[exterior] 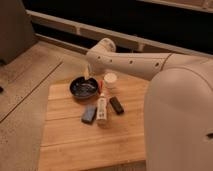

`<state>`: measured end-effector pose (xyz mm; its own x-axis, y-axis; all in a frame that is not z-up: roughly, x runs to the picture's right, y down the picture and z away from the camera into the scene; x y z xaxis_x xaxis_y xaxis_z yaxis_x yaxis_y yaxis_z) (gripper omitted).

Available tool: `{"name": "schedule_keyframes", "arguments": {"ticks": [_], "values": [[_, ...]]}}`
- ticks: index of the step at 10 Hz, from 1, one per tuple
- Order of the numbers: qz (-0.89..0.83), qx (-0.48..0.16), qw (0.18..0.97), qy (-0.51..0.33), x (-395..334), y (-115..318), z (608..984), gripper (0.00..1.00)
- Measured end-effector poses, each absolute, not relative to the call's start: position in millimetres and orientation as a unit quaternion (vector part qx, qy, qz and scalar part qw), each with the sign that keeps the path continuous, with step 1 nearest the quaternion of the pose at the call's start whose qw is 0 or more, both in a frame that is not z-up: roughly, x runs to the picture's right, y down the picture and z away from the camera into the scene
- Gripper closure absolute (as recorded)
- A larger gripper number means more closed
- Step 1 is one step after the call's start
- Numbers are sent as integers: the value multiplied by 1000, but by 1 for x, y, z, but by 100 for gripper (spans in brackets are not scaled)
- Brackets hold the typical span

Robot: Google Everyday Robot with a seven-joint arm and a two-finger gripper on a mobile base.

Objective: Place the pepper in the ceramic cup

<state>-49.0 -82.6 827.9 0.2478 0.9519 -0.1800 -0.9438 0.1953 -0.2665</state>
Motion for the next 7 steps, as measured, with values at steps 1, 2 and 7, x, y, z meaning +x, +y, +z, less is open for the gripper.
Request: {"name": "schedule_keyframes", "arguments": {"ticks": [1, 2, 7], "values": [[617, -172, 767, -22, -37, -85, 840, 35], [618, -186, 764, -24, -25, -83, 852, 35], [547, -262, 794, -39, -57, -71, 891, 35]]}}
